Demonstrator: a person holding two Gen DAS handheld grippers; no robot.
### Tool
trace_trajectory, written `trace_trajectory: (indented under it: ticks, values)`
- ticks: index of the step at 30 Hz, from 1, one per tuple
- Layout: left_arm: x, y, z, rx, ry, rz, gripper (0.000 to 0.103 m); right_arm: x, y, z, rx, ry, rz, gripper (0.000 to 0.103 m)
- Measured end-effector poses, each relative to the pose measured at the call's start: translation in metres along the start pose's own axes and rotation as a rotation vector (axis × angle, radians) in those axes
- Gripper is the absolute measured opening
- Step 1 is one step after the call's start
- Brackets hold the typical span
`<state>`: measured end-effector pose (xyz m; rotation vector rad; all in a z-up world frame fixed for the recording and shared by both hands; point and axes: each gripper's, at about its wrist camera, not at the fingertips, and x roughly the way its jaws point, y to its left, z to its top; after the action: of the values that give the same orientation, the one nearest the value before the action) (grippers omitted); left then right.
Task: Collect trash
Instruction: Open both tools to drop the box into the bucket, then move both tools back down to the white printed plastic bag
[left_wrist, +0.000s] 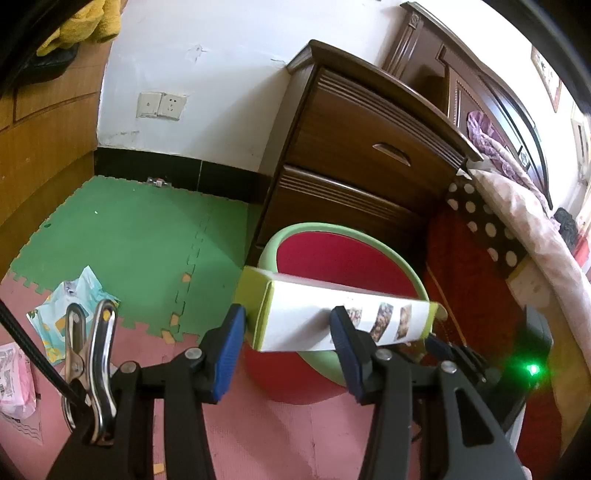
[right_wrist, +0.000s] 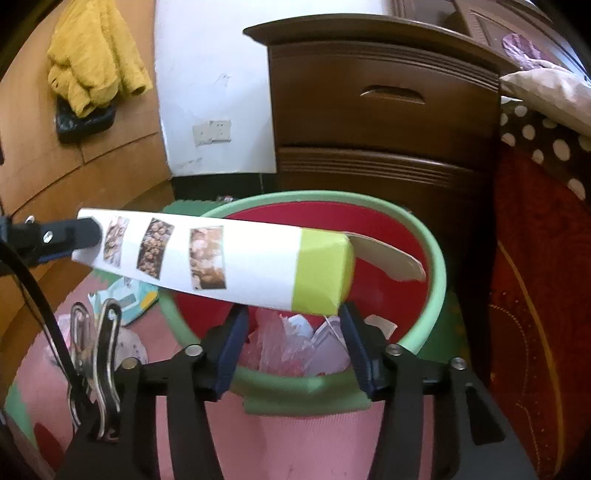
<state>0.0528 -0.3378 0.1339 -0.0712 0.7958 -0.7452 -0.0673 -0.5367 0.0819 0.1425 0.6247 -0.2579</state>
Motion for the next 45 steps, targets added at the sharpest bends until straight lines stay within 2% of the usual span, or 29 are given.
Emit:
trace_trajectory:
  ticks: [4, 9, 14, 23, 27, 35, 39, 45]
  values:
    - [0.009, -0.004, 0.001, 0.015, -0.003, 0.022, 0.050, -0.006, 0.000, -0.003, -0.007, 0.001, -0.004, 0.057]
    - [0.021, -0.013, 0.002, 0.057, -0.012, 0.057, 0.050, -0.018, -0.011, -0.004, 0.046, -0.015, 0.010, 0.057]
    - [0.032, -0.016, -0.003, 0.054, 0.020, 0.030, 0.050, -0.028, -0.015, -0.005, 0.069, -0.031, 0.025, 0.057]
    - [0.028, -0.006, -0.010, 0.052, 0.036, 0.045, 0.050, -0.029, -0.010, -0.010, 0.070, -0.036, 0.041, 0.057]
    - [0.018, 0.003, -0.013, 0.067, 0.028, 0.082, 0.050, -0.030, -0.006, -0.010, 0.068, -0.042, 0.050, 0.057]
    - [-0.007, 0.056, -0.032, 0.034, 0.046, 0.198, 0.050, -0.035, 0.017, -0.012, 0.062, -0.053, 0.088, 0.057]
    - [-0.018, 0.097, -0.047, 0.004, 0.069, 0.290, 0.050, -0.036, 0.037, -0.012, 0.042, -0.051, 0.113, 0.057]
    - [-0.035, 0.151, -0.068, -0.070, 0.097, 0.372, 0.050, -0.035, 0.070, -0.011, 0.003, -0.042, 0.149, 0.057]
